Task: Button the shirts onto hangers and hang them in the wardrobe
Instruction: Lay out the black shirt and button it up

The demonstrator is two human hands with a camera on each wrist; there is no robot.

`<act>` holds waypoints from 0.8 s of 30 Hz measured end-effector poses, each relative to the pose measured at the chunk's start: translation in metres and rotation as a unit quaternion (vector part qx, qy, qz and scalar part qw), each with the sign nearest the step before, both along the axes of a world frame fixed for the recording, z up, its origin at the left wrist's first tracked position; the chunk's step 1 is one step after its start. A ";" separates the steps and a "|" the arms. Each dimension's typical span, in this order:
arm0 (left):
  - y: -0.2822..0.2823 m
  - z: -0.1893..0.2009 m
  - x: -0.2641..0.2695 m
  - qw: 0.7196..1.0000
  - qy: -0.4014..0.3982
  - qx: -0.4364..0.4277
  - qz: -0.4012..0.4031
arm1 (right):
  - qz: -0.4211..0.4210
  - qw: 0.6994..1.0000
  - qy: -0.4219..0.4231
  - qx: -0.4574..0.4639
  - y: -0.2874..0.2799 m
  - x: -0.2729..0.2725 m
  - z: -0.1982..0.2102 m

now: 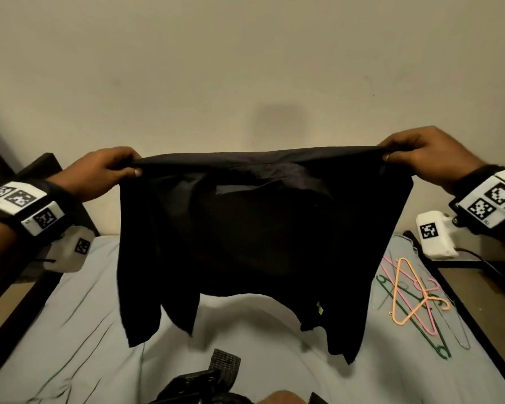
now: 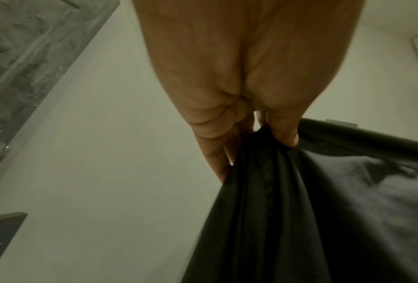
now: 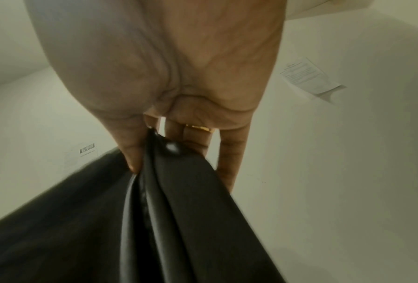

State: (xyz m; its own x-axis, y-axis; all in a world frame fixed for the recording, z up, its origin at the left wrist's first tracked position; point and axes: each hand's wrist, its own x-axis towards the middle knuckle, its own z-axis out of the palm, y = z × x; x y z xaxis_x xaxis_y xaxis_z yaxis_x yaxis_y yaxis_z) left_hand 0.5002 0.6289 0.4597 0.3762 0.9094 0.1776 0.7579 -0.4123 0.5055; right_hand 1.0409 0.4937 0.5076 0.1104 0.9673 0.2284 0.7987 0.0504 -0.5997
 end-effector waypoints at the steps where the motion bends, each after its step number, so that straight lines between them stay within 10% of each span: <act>1: -0.002 0.000 0.005 1.000 0.025 0.005 0.007 | -0.003 1.000 -0.017 -0.015 0.002 0.000 -0.001; 13: -0.043 -0.002 0.058 0.941 0.303 0.149 -0.013 | -0.115 0.990 -0.084 -0.002 0.016 0.027 -0.024; 18: -0.061 -0.007 0.080 0.953 0.268 0.142 0.024 | -0.081 0.987 -0.083 -0.110 0.023 0.044 -0.041; 24: -0.073 -0.032 0.103 0.973 0.147 0.053 0.170 | -0.086 0.978 0.182 -0.058 0.012 0.045 -0.057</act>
